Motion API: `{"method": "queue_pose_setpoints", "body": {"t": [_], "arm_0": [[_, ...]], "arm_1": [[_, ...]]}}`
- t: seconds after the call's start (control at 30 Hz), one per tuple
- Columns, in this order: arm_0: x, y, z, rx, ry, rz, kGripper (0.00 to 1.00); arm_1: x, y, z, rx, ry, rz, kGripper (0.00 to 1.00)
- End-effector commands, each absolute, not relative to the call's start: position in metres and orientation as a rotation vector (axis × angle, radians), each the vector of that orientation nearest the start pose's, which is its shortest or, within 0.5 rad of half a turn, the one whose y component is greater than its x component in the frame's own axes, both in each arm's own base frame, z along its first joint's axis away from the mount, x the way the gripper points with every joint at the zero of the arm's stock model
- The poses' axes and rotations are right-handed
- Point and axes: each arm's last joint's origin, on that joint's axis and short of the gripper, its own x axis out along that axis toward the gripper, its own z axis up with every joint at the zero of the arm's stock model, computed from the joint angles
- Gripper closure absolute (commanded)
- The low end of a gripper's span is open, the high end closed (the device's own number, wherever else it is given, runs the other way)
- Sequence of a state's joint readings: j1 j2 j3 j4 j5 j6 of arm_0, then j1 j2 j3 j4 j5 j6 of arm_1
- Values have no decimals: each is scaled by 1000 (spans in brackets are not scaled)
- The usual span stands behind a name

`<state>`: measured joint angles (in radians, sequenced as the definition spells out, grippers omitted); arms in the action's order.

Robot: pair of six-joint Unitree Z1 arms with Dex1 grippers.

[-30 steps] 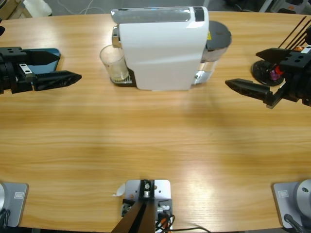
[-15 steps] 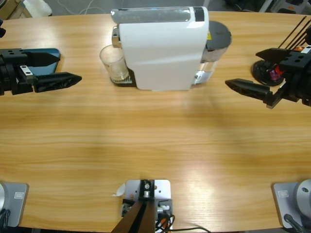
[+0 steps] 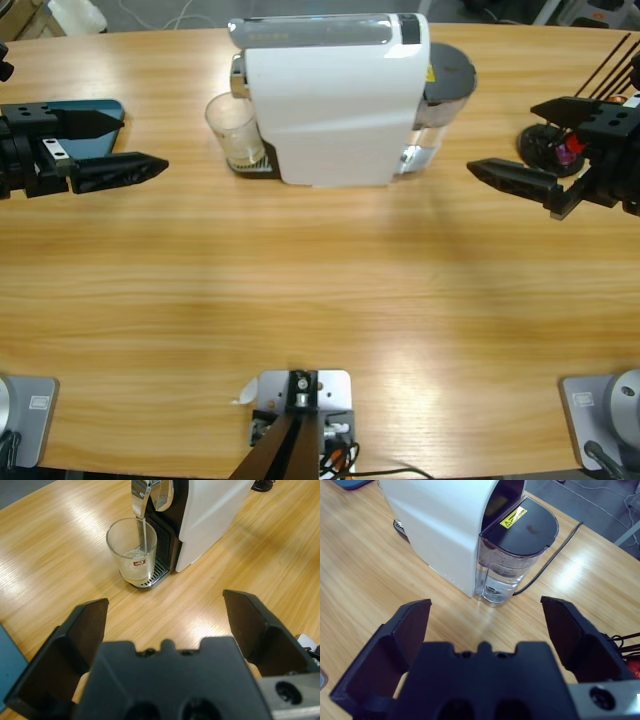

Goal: Pour coffee

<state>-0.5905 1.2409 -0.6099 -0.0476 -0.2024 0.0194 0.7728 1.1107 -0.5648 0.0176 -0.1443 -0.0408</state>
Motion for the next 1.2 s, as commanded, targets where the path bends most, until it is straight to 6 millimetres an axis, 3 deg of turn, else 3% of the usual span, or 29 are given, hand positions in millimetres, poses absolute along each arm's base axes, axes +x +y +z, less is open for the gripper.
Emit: {"method": "queue_pose_setpoints", "body": {"t": [0.03,1.2], "arm_0": [[156,-113,273,151,616,-749,4],[155,-115,269,159,634,-747,4]], "arm_1": [[118,106,275,-310,546,613,27],[119,108,274,-306,550,618,55]]}}
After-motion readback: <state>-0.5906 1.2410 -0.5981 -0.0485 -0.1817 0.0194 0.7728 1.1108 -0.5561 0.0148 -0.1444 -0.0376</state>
